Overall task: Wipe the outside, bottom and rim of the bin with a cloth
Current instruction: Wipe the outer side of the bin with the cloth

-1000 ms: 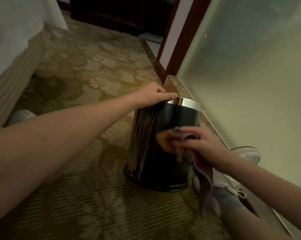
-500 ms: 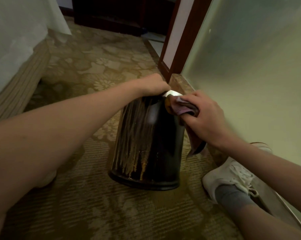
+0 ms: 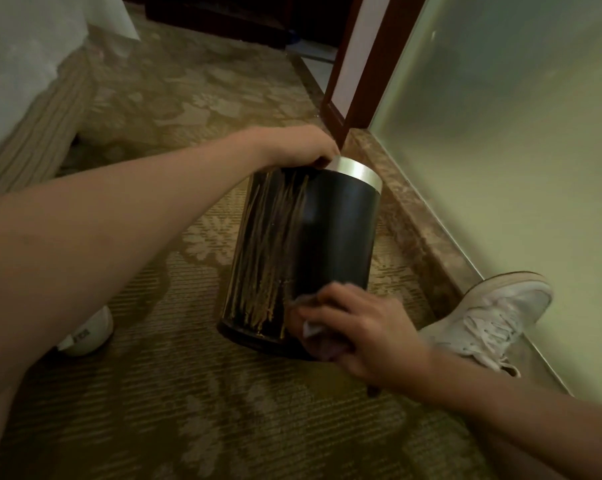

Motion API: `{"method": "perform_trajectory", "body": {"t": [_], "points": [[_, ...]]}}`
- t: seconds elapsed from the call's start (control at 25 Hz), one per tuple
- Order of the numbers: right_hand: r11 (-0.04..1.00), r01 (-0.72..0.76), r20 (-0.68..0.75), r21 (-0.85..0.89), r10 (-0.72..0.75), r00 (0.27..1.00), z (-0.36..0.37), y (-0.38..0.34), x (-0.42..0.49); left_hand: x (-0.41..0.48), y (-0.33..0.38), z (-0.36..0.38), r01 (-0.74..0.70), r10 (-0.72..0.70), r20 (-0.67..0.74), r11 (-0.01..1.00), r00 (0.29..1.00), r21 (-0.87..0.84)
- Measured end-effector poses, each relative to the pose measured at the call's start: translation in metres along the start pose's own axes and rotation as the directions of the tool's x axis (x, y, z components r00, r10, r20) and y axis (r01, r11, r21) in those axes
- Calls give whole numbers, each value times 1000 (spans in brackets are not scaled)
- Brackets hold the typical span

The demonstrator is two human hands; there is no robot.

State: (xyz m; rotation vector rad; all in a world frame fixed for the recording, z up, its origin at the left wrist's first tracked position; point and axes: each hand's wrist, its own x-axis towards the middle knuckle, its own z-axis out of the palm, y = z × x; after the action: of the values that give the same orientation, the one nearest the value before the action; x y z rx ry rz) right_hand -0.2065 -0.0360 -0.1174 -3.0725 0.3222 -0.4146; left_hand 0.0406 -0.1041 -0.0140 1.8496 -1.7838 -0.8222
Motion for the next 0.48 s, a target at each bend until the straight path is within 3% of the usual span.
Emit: {"method": "perform_trajectory", "body": {"t": [0.08,0.2,0.32,0.36,0.4,0.48], "points": [[997,-36,108,72,28,994,6,-11,-17,-1,2,1,-13,13,-19,1000,1000,-12],[932,-222,289,286,137,947,-7,-4,-19,-5,6,4,-56,56,-6,998,998,-3],[592,-458,395,663,244,886,-39,11,-4,-9,6,2,-29,29,-4,999,1000,-27],[522,-470,350,711,318,881,-51,19,5,-10,6,0,10,-9,22,998,1000,-67],[541,-446,248,713,401,882,-63,27,17,-11,5,-3,62,-55,55,990,997,-124],[759,-397,-35,516,482,876,-83,45,44,-14,4,-7,132,-110,103,960,989,-246]]}}
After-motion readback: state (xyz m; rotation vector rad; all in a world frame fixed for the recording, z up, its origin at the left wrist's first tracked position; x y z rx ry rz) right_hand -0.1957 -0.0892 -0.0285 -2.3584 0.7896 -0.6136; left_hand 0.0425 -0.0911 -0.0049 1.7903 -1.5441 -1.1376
